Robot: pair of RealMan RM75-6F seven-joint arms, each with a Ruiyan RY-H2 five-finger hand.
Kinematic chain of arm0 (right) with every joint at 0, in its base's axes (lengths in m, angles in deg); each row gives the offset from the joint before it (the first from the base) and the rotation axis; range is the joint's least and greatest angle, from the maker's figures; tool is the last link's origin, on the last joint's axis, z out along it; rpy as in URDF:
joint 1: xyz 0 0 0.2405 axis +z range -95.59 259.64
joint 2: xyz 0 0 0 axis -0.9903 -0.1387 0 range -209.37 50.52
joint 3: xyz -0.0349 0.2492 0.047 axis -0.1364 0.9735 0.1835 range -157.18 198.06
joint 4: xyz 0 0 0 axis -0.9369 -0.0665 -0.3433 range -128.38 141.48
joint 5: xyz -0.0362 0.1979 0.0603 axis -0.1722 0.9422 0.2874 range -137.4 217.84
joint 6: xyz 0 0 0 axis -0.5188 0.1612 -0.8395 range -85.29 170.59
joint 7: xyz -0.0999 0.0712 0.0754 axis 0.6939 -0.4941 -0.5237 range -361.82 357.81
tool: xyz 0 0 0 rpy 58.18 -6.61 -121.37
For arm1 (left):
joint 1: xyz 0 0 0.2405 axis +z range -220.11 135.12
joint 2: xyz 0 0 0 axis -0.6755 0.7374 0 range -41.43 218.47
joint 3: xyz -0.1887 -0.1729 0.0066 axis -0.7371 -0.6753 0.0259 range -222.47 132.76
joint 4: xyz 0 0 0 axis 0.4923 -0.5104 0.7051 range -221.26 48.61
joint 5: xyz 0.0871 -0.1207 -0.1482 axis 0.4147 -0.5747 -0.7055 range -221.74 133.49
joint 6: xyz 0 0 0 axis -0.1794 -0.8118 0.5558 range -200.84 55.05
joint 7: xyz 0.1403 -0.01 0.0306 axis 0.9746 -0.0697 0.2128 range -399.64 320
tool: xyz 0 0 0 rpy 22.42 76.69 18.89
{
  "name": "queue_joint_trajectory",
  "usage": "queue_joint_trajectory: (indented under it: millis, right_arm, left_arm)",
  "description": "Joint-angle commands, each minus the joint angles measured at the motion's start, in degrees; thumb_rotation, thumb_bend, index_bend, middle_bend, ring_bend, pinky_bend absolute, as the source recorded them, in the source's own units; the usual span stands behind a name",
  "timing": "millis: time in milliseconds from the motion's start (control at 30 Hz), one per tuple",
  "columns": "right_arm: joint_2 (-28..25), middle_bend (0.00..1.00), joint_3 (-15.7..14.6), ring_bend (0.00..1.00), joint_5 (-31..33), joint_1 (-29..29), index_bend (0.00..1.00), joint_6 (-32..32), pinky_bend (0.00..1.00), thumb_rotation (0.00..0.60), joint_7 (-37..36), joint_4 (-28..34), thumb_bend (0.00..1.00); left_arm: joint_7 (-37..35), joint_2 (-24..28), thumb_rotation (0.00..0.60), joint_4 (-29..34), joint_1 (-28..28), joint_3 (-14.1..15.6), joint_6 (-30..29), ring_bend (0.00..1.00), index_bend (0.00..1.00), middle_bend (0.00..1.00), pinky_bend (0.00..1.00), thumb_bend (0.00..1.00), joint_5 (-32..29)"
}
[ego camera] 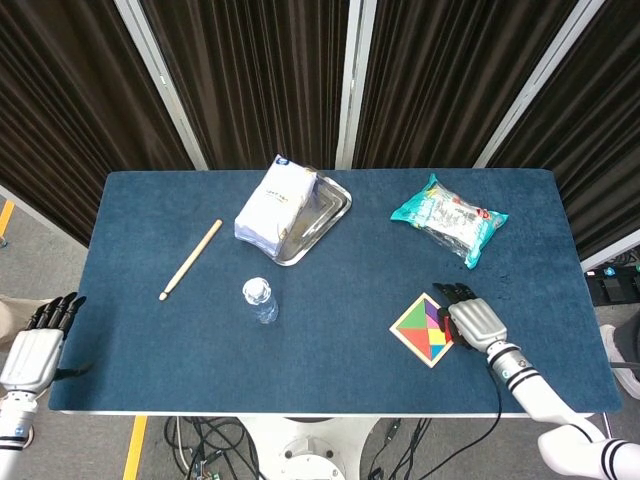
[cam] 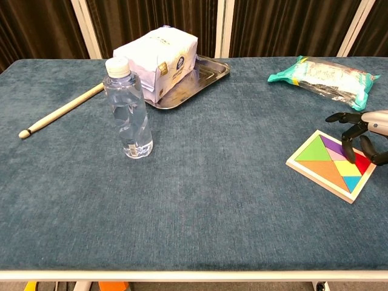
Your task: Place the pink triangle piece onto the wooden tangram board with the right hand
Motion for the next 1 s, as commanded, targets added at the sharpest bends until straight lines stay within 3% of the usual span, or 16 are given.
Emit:
queue_joint_trajectory:
  millis: [33,233,367,433,467,567,633,700,800,1000]
  right_arm:
    - [0.22,0.04,0.10,0.00,-0.16,0.00,0.55,-0.28,0.00,0.577,-0.24,-0.12,0.86]
    - [-0.99,0.05,0.60,0.00,-1.25,-0.89,0.54,-3.34,0.00,0.578,-2.34,0.77,0.86]
    - [-5.16,0.05,0.69,0.00,-2.71,-3.86,0.50,-9.69,0.00,0.580,-4.45,3.73,0.85]
    - [-6.93,0.05,0.50,0.00,-3.32,-6.27,0.38,-14.07,0.00,0.578,-4.53,4.91,0.80]
    - [-7.55,0.04,0.38,0.00,-3.63,-7.74,0.28,-16.76,0.00,0.577,-3.83,5.09,0.72]
    - [-7.80,0.01,0.16,0.00,-3.59,-13.27,0.03,-26.10,0.00,0.575,1.87,4.30,0.40]
    - [-6.46,0.00,0.53,0.00,-2.59,-17.05,0.00,-32.35,0.00,0.570,7.97,2.98,0.24]
    - [-4.78,0.00,0.72,0.00,-1.58,-19.99,0.00,-36.53,0.00,0.518,12.32,1.89,0.15]
    - [-3.97,0.00,0.44,0.00,-0.93,-22.13,0.00,-38.16,0.00,0.454,13.76,2.17,0.13]
    - [-3.86,0.00,0.80,0.00,-0.69,-22.95,0.00,-36.97,0.00,0.443,11.13,1.89,0.14]
  left_arm:
    - [0.02,-0.01,0.600,-0.01,-0.02,0.01,0.04,0.00,0.05,0.00,0.10,0.00,0.01]
    - [-0.04,0.10,0.600,0.12,0.09,-0.02,-0.17,0.00,0.04,0.00,0.10,0.00,0.03]
    - [0.10,0.17,0.600,0.28,0.15,-0.05,-0.29,0.00,0.05,0.00,0.10,0.00,0.01]
    - [0.10,0.17,0.600,0.41,0.18,-0.13,-0.45,0.00,0.04,0.00,0.10,0.00,0.01]
    - [0.14,0.17,0.600,0.53,0.17,-0.17,-0.53,0.00,0.04,0.00,0.10,0.00,0.03]
    - [0.46,0.31,0.600,1.20,0.12,-0.31,-0.85,0.00,0.04,0.00,0.10,0.00,0.19]
    - [0.82,0.58,0.600,1.80,0.08,-0.36,-1.25,0.00,0.04,0.00,0.10,0.00,0.53]
    - [1.08,0.83,0.600,2.27,0.05,-0.53,-1.63,0.00,0.04,0.00,0.10,0.00,0.70]
    - [1.28,1.11,0.600,2.63,0.03,-0.94,-2.50,0.00,0.04,0.00,0.10,0.00,0.94]
    - [2.44,2.16,0.600,4.15,0.22,-1.36,-3.95,0.00,0.04,0.00,0.10,0.00,1.28]
